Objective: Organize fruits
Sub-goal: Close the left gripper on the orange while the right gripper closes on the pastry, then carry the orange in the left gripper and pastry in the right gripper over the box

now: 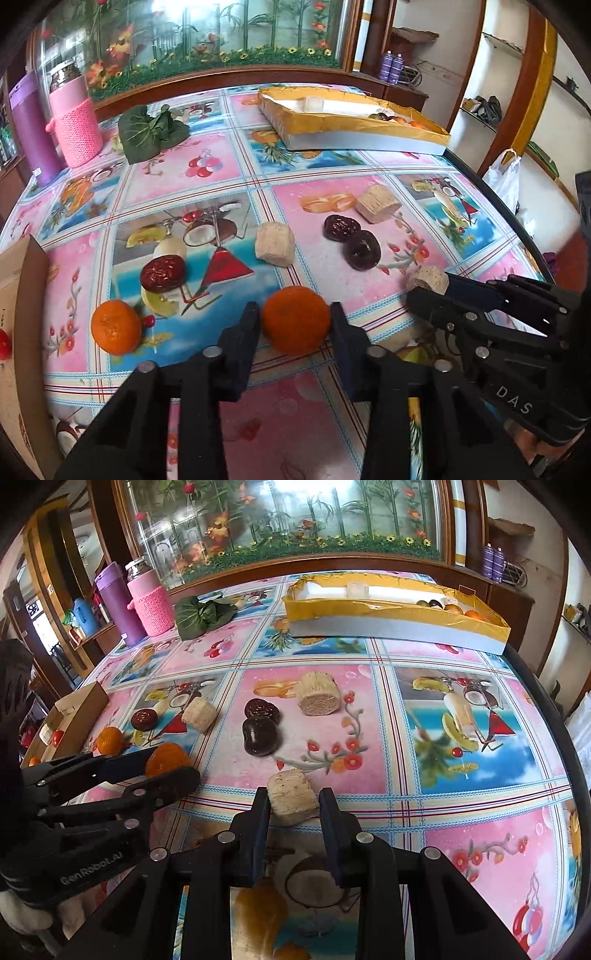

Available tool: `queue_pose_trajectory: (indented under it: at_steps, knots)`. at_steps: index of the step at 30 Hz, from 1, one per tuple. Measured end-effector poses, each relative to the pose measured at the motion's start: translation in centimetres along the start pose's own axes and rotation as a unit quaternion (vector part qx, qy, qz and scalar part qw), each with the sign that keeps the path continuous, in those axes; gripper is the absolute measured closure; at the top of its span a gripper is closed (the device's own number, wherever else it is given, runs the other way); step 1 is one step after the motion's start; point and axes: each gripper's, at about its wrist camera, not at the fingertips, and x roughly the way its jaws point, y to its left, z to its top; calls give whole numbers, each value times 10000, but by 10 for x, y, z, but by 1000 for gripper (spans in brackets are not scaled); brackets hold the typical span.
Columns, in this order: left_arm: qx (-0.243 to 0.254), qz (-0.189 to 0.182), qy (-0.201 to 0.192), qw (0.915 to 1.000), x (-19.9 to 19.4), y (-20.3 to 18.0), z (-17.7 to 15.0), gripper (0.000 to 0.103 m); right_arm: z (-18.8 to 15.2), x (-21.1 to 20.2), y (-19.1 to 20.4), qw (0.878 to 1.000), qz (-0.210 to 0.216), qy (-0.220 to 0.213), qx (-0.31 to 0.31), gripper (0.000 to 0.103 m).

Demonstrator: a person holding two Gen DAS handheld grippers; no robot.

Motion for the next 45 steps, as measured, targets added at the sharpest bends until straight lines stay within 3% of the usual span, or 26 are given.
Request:
queue_pose_trajectory:
  at_steps: [15,22,27,32,37,41,45]
  knots:
    - [-243,-260,-246,9991,-13,5,-7,70,1,1,0,9999,-89,-130,-31,76]
    - [-715,-495,-484,9950,-77,22,-31,70,2,-1,-9,9995,-53,-191,234,76]
    - [-1147,147,-766,9903,-140,82,-59,70,0,-4,7,9997,-215,-115,75,78]
    - [-1918,1029,-908,9718,-174,162,-91,70,1,-27,67,9983,312,-261,-417,78]
    - [-2285,1679,-760,9560,-181,207,-120,69,5,-44,145,9890,1011,-355,-1021,77]
    - [-2449,1853,-577,9499,-178,226,-133,69,-3,-47,205,9768,1509,-282,-1495,77]
    - [-2523,1900,-462,9477,-172,233,-139,69,-16,-36,254,9663,1704,-103,-1925,77]
